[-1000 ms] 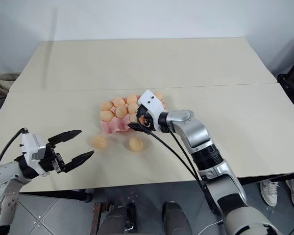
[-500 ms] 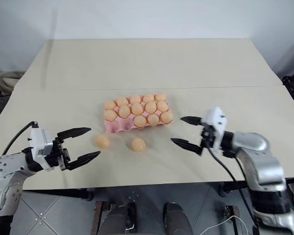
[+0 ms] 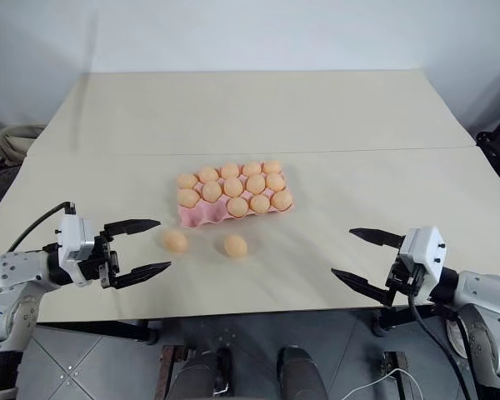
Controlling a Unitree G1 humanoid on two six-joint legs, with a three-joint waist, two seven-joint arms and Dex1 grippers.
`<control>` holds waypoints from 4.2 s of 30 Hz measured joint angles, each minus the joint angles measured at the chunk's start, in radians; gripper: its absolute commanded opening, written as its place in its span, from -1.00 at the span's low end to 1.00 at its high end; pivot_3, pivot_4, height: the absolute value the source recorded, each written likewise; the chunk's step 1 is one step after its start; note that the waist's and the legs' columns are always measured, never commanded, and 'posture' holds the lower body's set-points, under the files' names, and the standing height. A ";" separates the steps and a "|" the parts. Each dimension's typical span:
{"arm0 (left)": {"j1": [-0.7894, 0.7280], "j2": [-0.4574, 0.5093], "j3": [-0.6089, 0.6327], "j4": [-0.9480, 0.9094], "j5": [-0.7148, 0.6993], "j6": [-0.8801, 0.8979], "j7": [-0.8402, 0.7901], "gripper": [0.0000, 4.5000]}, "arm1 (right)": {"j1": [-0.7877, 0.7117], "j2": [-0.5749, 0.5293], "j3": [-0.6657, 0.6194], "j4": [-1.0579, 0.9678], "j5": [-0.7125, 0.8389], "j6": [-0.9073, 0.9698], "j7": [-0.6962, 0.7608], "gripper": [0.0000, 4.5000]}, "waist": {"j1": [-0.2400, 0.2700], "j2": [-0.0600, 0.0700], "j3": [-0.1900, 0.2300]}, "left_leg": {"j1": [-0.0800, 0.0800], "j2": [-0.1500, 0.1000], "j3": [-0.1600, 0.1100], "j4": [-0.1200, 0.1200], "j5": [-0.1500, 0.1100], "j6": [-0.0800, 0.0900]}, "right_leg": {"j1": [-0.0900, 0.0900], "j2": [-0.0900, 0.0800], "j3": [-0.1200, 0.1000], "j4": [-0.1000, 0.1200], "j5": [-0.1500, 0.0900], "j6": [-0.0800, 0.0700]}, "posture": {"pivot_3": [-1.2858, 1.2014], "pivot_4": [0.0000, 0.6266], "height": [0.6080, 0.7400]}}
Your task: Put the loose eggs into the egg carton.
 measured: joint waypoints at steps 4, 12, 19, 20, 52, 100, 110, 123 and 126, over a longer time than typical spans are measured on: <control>-0.006 0.011 -0.027 0.009 0.004 0.009 -0.024 1.00 | 0.012 0.000 -0.065 -0.016 0.086 -0.031 0.030 0.99 | 0.007 0.000 0.000 | 0.000 0.000 0.000 -0.002 -0.001 -0.001 | 0.000 0.000 -0.001 -0.003 0.000 0.000 | 0.03 -0.52 1.00; -0.127 -0.021 -0.163 -0.014 0.039 0.095 0.025 1.00 | 0.058 -0.029 -0.071 -0.032 0.105 -0.025 0.040 0.99 | 0.022 0.000 0.000 | 0.001 0.000 -0.001 -0.001 0.000 0.000 | 0.002 0.000 -0.001 -0.003 0.000 0.001 | 0.03 -0.52 1.00; -0.254 -0.114 -0.330 -0.001 0.125 0.106 0.048 1.00 | 0.075 -0.027 -0.052 -0.076 0.105 -0.019 -0.006 0.99 | 0.023 0.000 0.000 | 0.001 -0.001 -0.001 0.000 0.002 0.004 | 0.003 0.001 -0.001 -0.003 0.001 0.002 | 0.03 -0.52 1.00; -0.276 -0.132 -0.363 0.018 0.151 0.095 0.047 1.00 | 0.077 -0.027 -0.048 -0.084 0.105 -0.018 -0.013 0.99 | 0.024 0.000 0.000 | 0.001 -0.001 -0.001 0.000 0.002 0.005 | 0.004 0.001 -0.001 -0.003 0.001 0.002 | 0.03 -0.52 1.00; -0.390 -0.381 -0.495 0.340 0.352 -0.028 0.142 -0.53 | 0.114 0.010 -0.023 -0.190 0.146 0.002 -0.136 1.00 | 0.024 0.000 0.000 | 0.000 -0.001 -0.002 0.009 0.002 0.008 | 0.005 0.001 -0.002 0.001 0.003 0.005 | 0.03 -0.52 1.00; -0.666 -0.686 -0.546 0.781 0.462 -0.235 0.228 0.59 | 0.159 0.021 -0.006 -0.144 0.140 -0.038 -0.114 1.00 | 0.044 -0.002 0.001 | -0.002 -0.001 -0.002 0.014 0.000 0.010 | 0.006 0.001 -0.002 0.000 0.004 0.008 | 0.03 -0.52 1.00; -0.616 -0.630 -0.517 0.703 0.435 -0.230 0.185 -0.34 | 0.145 0.027 -0.001 -0.141 0.137 -0.043 -0.122 1.00 | 0.044 -0.002 0.001 | -0.002 -0.001 -0.002 0.013 0.000 0.010 | 0.006 0.001 -0.002 0.000 0.004 0.008 | 0.03 -0.52 1.00; -0.429 -0.447 -0.292 0.325 0.276 -0.134 0.263 -0.34 | 0.062 0.030 0.063 -0.088 0.119 -0.046 -0.100 1.00 | 0.047 -0.001 0.001 | -0.002 -0.001 -0.002 0.013 0.000 0.010 | 0.006 0.001 -0.002 0.000 0.004 0.008 | 0.03 -0.52 1.00; -0.424 -0.403 -0.270 0.341 0.298 -0.131 0.309 -0.34 | 0.043 0.030 0.073 -0.072 0.119 -0.046 -0.098 1.00 | 0.047 -0.001 0.001 | -0.002 -0.001 -0.002 0.013 -0.001 0.009 | 0.006 0.000 -0.002 0.000 0.004 0.008 | 0.03 -0.52 1.00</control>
